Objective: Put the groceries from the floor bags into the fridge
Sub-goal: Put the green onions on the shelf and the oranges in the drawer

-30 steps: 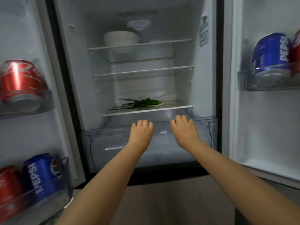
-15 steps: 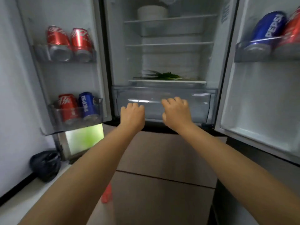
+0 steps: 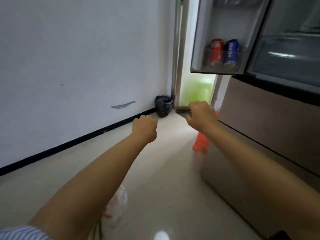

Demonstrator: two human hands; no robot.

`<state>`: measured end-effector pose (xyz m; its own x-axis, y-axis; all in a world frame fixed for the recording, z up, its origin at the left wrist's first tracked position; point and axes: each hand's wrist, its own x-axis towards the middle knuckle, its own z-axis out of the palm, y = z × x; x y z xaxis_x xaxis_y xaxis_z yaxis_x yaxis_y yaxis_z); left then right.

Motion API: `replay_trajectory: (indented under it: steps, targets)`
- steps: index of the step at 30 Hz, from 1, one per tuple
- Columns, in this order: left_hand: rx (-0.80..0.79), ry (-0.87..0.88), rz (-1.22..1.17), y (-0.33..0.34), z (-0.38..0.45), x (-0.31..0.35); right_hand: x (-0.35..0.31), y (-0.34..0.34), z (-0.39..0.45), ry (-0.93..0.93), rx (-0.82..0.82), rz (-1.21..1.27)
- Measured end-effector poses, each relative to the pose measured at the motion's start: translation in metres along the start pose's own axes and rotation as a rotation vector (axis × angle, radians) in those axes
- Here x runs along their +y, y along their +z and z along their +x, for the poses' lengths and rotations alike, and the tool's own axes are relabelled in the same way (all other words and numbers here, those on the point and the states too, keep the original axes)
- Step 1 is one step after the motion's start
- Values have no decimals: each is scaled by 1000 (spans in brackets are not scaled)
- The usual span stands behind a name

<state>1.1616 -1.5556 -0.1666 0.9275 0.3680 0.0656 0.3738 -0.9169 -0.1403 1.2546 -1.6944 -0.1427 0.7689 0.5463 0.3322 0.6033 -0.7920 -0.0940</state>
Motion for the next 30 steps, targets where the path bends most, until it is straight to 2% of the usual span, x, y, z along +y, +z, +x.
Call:
replay_trajectory:
  steps: [5, 9, 15, 19, 23, 30]
  targets:
    - [-132, -175, -5, 54, -103, -149, -162, 56, -50, -126, -123, 122]
    - [-211, -233, 24, 92, -187, -258, -289, 88, -99, -182, -203, 182]
    - [-282, -295, 0, 127, -264, -370, -425, 112, -145, -148, -374, 254]
    - [-284, -260, -23, 149, -266, -416, -483, 129, -146, -154, -414, 275]
    - [-302, -208, -41, 173, -243, -446, -510, 158, -129, -107, -442, 282]
    - [-406, -120, -51, 217, -151, -518, -556, 231, -35, 46, -475, 399]
